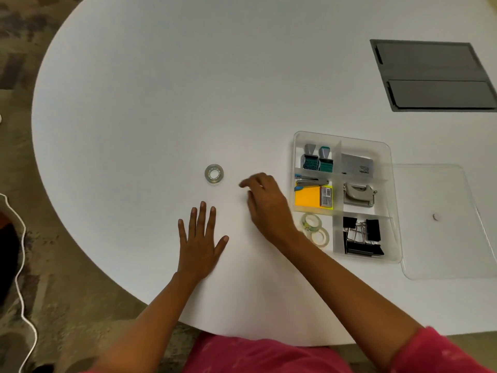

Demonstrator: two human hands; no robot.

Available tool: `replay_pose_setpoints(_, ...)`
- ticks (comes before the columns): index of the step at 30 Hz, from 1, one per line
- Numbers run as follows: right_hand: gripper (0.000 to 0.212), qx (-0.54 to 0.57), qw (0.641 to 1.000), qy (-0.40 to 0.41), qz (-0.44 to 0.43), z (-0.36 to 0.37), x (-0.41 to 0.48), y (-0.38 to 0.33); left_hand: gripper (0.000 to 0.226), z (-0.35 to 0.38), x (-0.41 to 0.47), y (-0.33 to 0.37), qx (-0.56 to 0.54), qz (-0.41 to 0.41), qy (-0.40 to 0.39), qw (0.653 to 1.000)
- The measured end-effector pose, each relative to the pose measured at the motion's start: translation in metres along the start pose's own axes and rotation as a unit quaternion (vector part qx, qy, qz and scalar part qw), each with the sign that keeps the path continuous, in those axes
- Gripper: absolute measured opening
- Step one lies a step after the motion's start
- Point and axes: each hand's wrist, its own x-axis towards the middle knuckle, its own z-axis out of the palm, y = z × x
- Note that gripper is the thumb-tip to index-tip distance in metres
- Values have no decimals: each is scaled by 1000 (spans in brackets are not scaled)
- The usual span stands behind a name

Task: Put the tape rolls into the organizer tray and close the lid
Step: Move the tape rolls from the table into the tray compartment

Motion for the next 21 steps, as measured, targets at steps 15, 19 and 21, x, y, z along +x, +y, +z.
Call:
replay_pose_setpoints(15, 55, -160, 944, -276, -86, 91, 92, 4, 74, 5, 2, -2, -1, -12, 3, 1000)
replay_pose_setpoints(19, 37, -141, 962, -217, -87, 89, 87, 2, 75, 5, 3, -2, -1, -16, -2, 1000)
replay_pose_setpoints(21, 38, -112, 970, -199, -85, 83, 84, -1, 75, 4, 3, -2, -3, -17, -5, 1000)
